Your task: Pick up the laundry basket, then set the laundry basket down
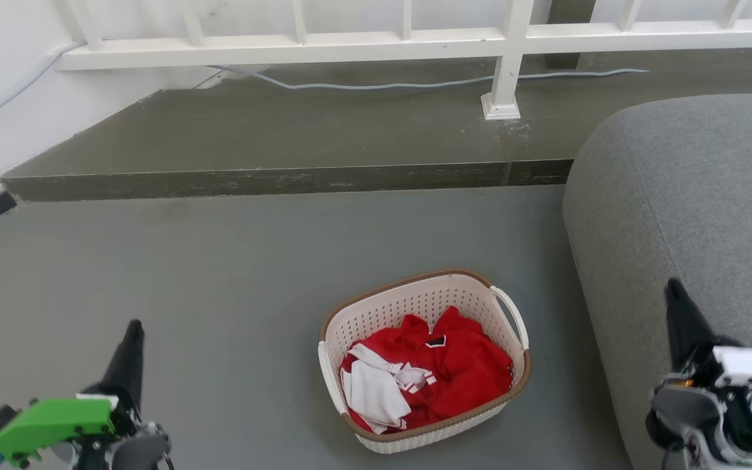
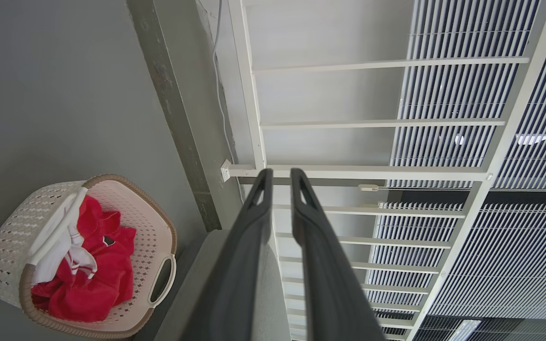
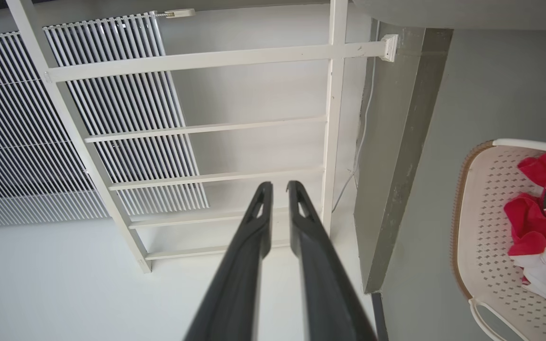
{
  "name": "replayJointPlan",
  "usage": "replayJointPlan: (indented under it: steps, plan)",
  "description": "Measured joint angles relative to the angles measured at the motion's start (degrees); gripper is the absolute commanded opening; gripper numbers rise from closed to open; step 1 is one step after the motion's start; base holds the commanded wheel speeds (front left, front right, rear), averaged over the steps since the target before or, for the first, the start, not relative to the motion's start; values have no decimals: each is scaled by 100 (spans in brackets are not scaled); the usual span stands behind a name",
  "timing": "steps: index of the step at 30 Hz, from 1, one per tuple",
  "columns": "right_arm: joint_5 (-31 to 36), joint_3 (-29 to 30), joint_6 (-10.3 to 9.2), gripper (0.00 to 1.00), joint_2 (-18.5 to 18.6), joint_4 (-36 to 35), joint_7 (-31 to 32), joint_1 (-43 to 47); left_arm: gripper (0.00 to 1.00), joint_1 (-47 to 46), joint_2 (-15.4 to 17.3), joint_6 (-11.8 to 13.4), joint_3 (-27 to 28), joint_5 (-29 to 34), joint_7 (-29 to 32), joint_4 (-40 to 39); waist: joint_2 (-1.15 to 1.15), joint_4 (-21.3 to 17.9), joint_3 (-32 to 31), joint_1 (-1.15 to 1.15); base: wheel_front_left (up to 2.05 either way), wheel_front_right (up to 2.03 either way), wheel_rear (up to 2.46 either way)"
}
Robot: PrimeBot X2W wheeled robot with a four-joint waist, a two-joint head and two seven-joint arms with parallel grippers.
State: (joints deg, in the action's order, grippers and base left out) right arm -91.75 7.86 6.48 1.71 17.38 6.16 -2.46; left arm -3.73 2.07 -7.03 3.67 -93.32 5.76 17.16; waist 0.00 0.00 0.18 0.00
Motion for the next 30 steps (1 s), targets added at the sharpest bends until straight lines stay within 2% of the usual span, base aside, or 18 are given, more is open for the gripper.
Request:
replayJointPlan:
  steps: [16,24,30]
  plan:
    - [2,-108,0,100,-51,-71,-110,135,100,109,-67,4,-186,45,-237,-120,0,-7,14,0,0,0,0]
    - [111,-256,0,100,-27,-222,-166,134,100,109,-48,4,-346,442,-389,-220,0,-18,26,0,0,0,0]
    - [512,-439,0,100,136,-393,-322,130,100,109,55,4,-487,927,-497,-263,0,-31,37,0,0,0,0]
